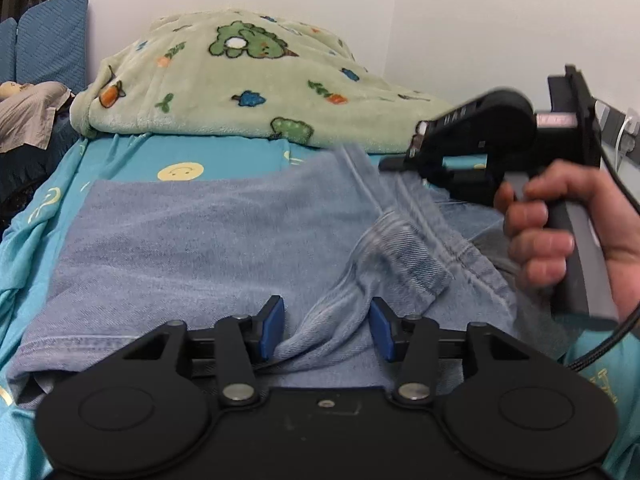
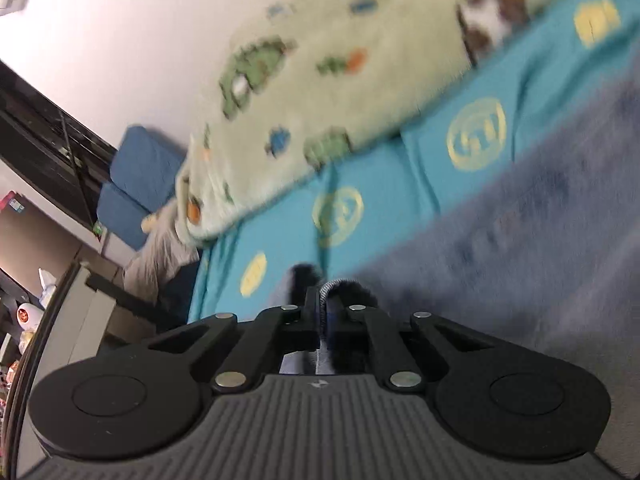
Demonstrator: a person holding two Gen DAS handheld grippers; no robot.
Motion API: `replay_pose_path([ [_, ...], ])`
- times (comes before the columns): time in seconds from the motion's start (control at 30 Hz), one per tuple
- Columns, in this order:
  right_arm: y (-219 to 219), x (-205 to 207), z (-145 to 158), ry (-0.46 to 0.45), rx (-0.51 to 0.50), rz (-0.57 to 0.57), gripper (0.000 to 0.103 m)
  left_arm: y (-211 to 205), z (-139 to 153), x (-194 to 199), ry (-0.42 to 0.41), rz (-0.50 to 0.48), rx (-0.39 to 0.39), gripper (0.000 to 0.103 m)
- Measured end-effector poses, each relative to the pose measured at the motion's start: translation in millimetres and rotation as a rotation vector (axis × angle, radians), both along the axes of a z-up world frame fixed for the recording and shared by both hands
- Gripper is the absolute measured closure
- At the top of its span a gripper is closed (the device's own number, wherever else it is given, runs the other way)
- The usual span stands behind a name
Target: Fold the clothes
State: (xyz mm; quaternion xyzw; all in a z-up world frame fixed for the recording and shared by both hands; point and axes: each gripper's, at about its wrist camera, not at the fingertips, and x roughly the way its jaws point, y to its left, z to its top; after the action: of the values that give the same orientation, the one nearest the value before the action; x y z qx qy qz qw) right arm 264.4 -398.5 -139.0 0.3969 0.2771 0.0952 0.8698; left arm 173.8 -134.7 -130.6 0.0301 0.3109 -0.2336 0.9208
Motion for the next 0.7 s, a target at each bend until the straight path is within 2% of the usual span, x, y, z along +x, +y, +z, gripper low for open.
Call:
replay_pose_path([
  [0.1,-0.6,1.8,16.0,-0.052,-0.078,-0.023,0.1,-1.9,1.5,-3.2,-0.018,-0.019,-0.003,0.059],
  [0.17,-2.7,4.6,14.6,-0.048,-0.127,-0.047,0.1,-2.9,1.0,-3.6,-0.021,-0.022,0.0,0.059],
  [0.3,-8.0,15.9,-16.4,0.097,-0.167,-0.056,0.096,-4.1,-3.0,-0.3,-0.009,-0.011,0.013,0.059],
  [0.37,-7.5,16.3,-23.7,0.147,-0.203,-0.049,0.085,-4.5,-3.0,-0.4,-0.014,-0.01,0.017,0.058],
  [0.4,-8.4,14.1,-22.4,0.151,-0.204,-0.048,0.084,-5.0,-2.5,-1.0,-0.019,-0.01,0.023,0.056],
  [0.43,-9.6,11.2,-19.6,0.151,-0.203,-0.047,0.079,-5.7,-1.9,-1.5,-0.027,-0.009,0.031,0.054],
  [0.53,-12.9,-7.8,1.7,0.102,-0.219,-0.053,0.056,-8.0,-0.2,-3.2,-0.044,-0.014,0.05,0.052],
  [0.6,-13.0,-22.9,17.2,0.09,-0.257,-0.053,0.056,-9.5,0.4,-5.3,-0.051,-0.026,0.057,0.046],
  [0.7,-13.8,-48.9,34.9,0.119,-0.327,-0.074,0.056,-11.1,3.0,-10.4,-0.06,-0.051,0.066,0.044],
])
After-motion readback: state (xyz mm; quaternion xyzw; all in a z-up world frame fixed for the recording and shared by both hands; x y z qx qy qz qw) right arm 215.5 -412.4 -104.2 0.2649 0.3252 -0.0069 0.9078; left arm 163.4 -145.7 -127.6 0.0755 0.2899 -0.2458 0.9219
